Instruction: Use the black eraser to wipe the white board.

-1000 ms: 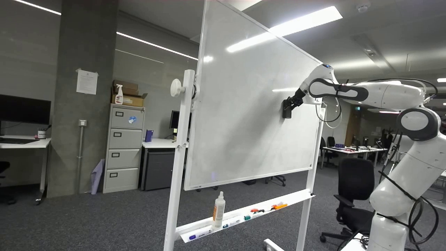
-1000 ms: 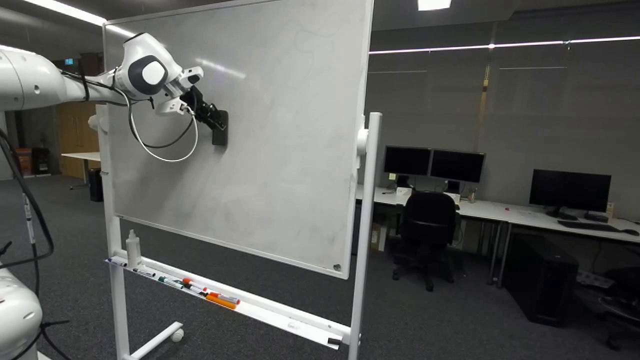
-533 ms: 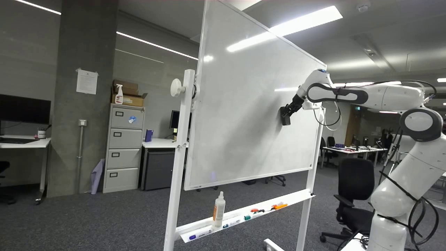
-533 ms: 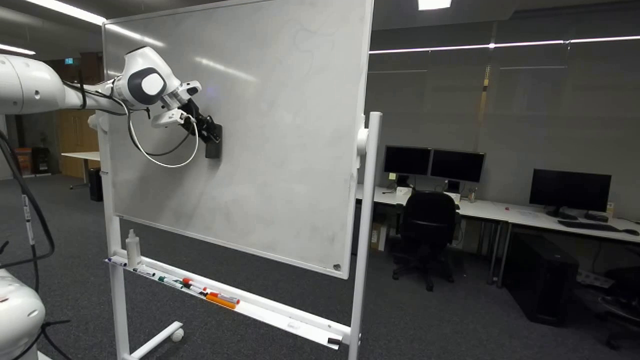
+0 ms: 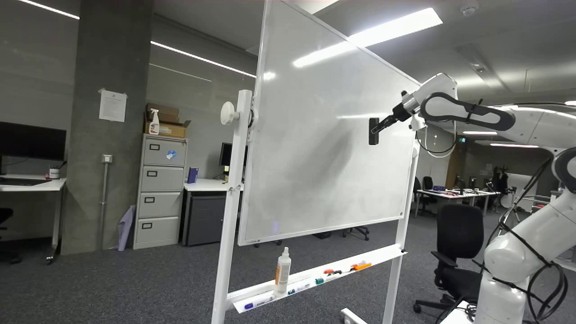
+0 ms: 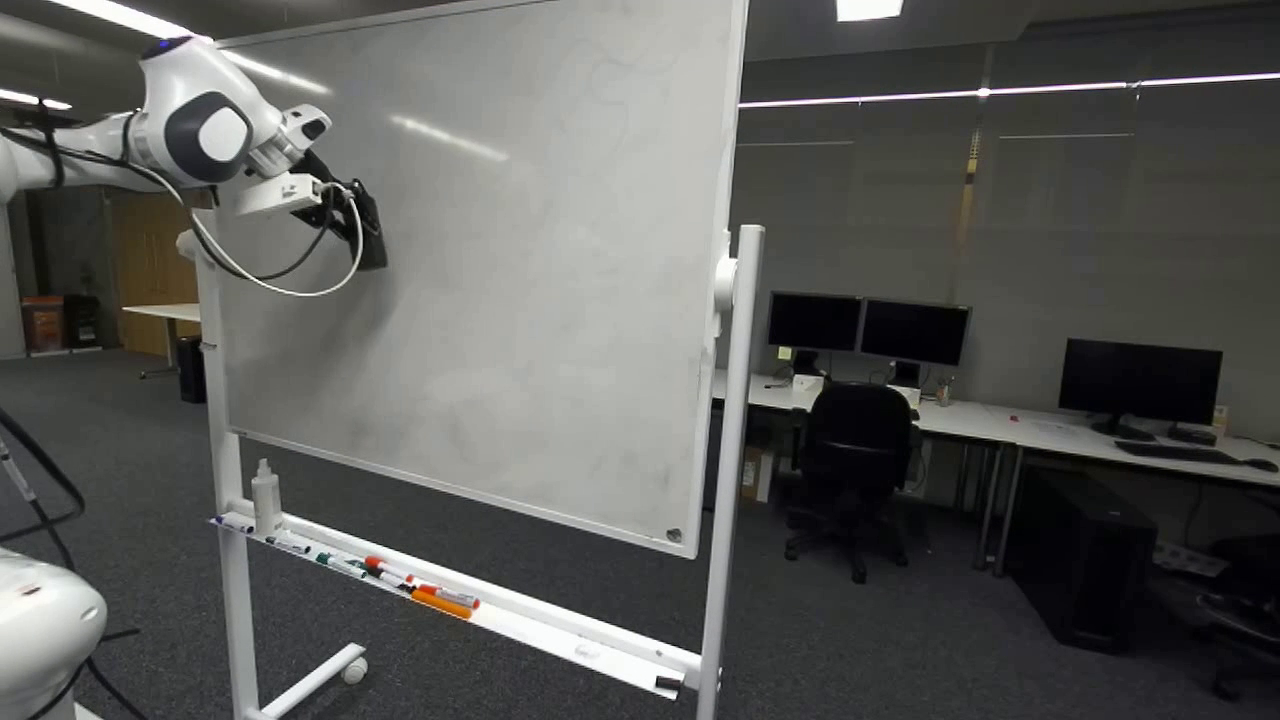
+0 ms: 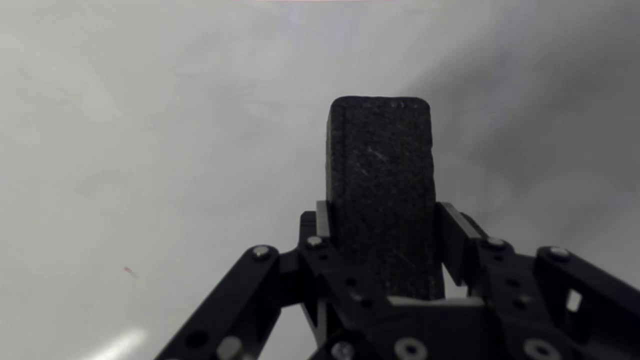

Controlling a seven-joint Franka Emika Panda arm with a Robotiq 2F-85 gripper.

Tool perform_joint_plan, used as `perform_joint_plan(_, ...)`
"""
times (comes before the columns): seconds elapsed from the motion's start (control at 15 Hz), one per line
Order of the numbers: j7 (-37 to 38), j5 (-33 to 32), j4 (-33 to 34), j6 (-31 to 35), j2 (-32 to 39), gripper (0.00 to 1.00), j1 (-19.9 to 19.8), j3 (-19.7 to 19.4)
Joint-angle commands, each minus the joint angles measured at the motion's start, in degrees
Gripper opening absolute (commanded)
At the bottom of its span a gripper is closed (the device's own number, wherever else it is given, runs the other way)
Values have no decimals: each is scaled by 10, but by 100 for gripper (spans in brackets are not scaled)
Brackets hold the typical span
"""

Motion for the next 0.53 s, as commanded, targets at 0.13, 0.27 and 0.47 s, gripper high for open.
perform_joint_plan(0.13, -97, 92, -8, -118, -64, 30, 81, -59)
perform_joint_plan(0.27, -100, 87, -4, -171, -67, 30, 64, -79)
perform_joint_plan(0.47, -73, 54, 0, -248, -57, 30, 11, -101)
